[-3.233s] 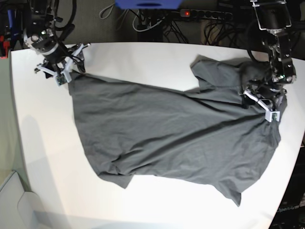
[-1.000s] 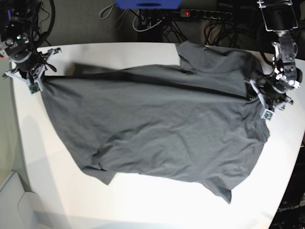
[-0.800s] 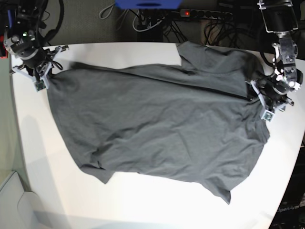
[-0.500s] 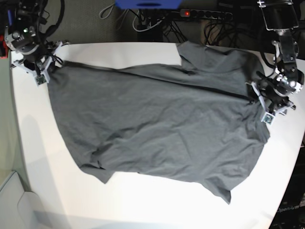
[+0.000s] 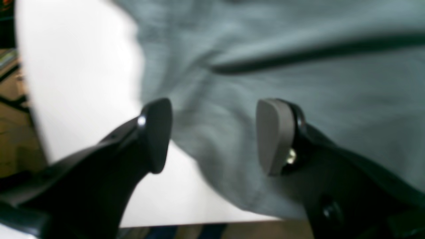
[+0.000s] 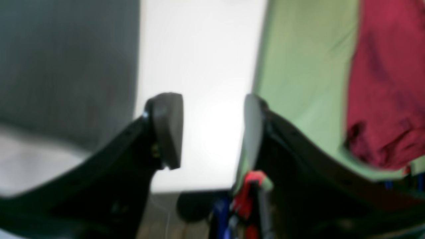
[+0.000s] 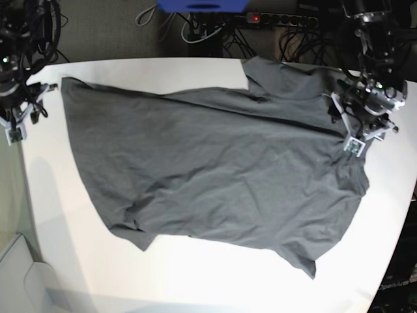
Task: Layout the t-shirt on the table in an organized manner, then fold the t-shirt properly
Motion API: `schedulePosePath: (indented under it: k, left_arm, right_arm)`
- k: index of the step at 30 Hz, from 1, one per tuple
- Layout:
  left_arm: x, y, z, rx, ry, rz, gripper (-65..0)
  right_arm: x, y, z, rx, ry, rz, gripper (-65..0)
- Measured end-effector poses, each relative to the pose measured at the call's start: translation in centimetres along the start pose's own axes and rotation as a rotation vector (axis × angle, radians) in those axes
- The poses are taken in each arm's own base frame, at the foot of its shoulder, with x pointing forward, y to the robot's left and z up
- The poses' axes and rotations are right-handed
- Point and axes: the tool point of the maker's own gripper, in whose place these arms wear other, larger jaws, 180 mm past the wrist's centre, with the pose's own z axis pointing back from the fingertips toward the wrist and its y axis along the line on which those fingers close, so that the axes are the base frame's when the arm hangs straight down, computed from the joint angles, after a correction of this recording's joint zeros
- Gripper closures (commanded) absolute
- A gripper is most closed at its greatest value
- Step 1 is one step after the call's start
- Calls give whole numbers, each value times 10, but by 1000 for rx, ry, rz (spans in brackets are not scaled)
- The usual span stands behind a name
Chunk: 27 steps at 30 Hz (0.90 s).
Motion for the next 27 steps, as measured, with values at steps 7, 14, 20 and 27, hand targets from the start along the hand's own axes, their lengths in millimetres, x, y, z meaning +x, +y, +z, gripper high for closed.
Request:
schedulePosePath:
  k: [7,14,20,27]
  left_arm:
    - [-43,-30,-11,-68,89,70,-366]
    - [-25,-25,-36,-103,-19,152,-242]
    - [-4,7,-65,-31,-51,126,-235]
    - [18,38,-94,19,-76,104,-199]
  right_arm:
    - [33,-1,-7,-15,-57,25,-119]
    - [33,40,-15,49,-27,68,-113]
    - [35,48,-16,65,-28,90,-113]
    - [34,47,-17,63,-24,91,-113]
